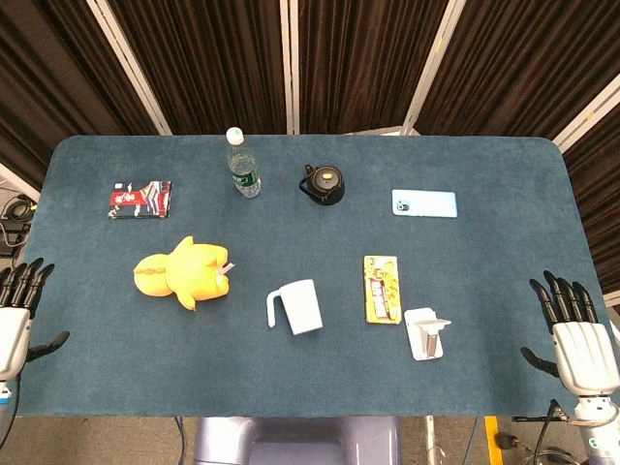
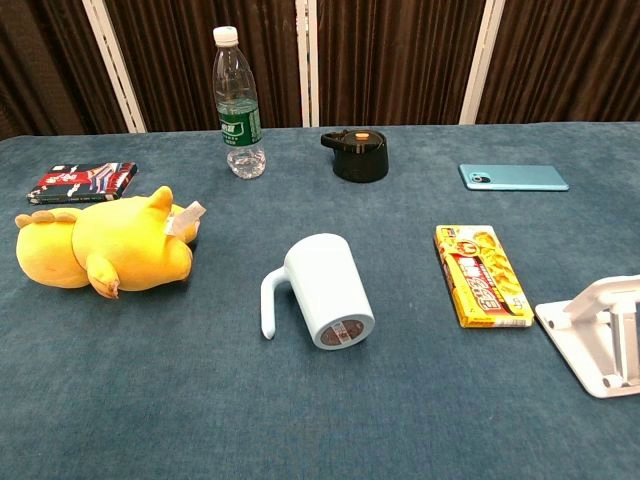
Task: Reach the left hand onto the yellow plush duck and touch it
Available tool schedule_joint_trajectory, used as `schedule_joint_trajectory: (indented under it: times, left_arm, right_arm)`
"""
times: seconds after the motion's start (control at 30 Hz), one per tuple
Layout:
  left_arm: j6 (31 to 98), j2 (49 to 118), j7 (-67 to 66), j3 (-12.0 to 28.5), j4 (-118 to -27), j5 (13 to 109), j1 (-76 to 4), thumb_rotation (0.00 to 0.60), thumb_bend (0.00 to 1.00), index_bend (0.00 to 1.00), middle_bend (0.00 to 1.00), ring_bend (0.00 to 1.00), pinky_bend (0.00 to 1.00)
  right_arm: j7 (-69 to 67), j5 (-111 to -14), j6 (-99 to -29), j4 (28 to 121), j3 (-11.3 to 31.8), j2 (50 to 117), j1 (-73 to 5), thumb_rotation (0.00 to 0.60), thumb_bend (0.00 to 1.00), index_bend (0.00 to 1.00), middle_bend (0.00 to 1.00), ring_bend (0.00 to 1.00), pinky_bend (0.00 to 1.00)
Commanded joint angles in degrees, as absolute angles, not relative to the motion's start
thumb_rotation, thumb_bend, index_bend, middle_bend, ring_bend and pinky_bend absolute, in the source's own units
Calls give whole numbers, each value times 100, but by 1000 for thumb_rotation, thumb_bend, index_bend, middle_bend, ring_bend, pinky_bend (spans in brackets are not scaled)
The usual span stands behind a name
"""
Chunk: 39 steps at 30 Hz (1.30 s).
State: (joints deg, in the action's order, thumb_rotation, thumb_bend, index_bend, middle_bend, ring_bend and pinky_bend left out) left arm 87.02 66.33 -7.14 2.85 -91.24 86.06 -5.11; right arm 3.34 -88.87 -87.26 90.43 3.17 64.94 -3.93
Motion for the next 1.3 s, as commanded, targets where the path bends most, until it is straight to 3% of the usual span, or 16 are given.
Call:
schedule_joint_trajectory:
  times: [0.03, 0.83, 0.93, 1.07, 1.1, 1.17, 1.3]
  left_arm:
    - [8711, 6631, -725, 279, -9140, 8615, -516, 600, 81, 0, 0, 0, 0]
    - [8566, 6698, -757, 316, -9079, 8550, -600, 600, 116, 0, 0, 0, 0]
    - [8534, 6746, -743, 334, -9048, 8570, -644, 600, 271, 0, 0, 0, 0]
    - [8611, 6932, -679, 387, -8863, 8717, -725, 600, 845, 0, 0, 0, 0]
    - [8634, 7016, -671, 397, -8771, 8807, -770, 600, 942, 0, 0, 0, 0]
    - [8663, 7192, -661, 410, -8544, 8926, -841, 600, 1000, 0, 0, 0, 0]
    - [8519, 7489, -792, 438, -8187, 9058, -1057, 600, 1000, 0, 0, 0, 0]
  right_arm:
    - [336, -8860, -8688, 9057, 310, 6482, -397, 600, 34, 0, 0, 0, 0]
    - [370, -8835, -8575, 9079, 284, 6504, -429, 600, 34, 0, 0, 0, 0]
    - [346, -8826, -8586, 9093, 293, 6495, -425, 600, 34, 0, 0, 0, 0]
    - [298, -8817, -8604, 9091, 305, 6484, -419, 600, 34, 0, 0, 0, 0]
    - [280, -8811, -8606, 9093, 309, 6480, -418, 600, 34, 0, 0, 0, 0]
    - [256, -8805, -8607, 9084, 309, 6485, -414, 600, 35, 0, 0, 0, 0]
    - [261, -8791, -8553, 9082, 301, 6486, -432, 600, 34, 0, 0, 0, 0]
